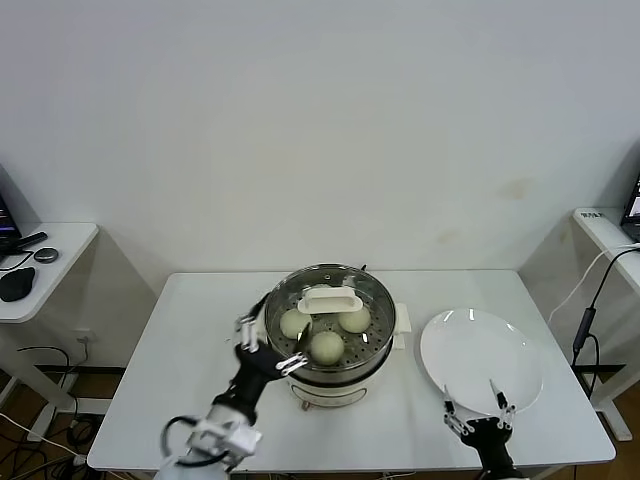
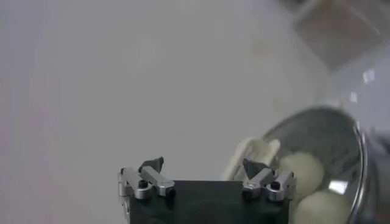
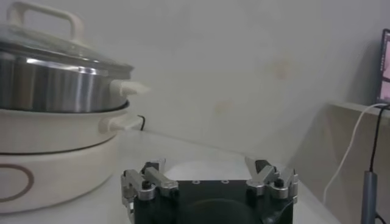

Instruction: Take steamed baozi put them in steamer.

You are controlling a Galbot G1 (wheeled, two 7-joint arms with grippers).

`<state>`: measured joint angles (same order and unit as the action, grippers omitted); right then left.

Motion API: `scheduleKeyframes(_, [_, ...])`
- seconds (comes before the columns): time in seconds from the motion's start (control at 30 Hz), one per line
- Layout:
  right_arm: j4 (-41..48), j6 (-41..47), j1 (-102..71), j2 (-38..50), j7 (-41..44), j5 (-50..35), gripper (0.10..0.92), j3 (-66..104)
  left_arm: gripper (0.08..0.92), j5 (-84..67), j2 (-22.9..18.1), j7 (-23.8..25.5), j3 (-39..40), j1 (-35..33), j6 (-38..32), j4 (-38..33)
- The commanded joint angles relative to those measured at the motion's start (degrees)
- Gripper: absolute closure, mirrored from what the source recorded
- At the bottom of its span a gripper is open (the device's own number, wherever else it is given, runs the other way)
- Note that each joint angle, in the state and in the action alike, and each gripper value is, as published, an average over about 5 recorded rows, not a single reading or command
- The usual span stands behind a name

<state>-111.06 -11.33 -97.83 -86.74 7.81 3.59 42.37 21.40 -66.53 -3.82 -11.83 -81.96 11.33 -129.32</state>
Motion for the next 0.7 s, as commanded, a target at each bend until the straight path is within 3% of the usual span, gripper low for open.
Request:
scheduleKeyframes(0.03, [-2.69, 2.52, -3.21, 3.55, 0.84, -5.69, 0.203, -3.55, 0.177, -31.72, -6.75, -9.53, -17.14, -28.22, -18.16, -4.49])
scheduleKeyframes(0.33, [-3.11, 2.72, -4.12, 4.93, 0.97, -5.25, 0.203, -5.23, 0.177, -34.69, -9.07, -7.74, -16.23, -30.81, -26.25, 9.90])
scheduleKeyframes(0.7, [-3.30, 2.81, -4.93, 4.83, 0.98, -5.49, 0.203, -6.41, 0.177, -35.39, -9.17, -4.05, -16.65, -30.24, -27.75, 11.55])
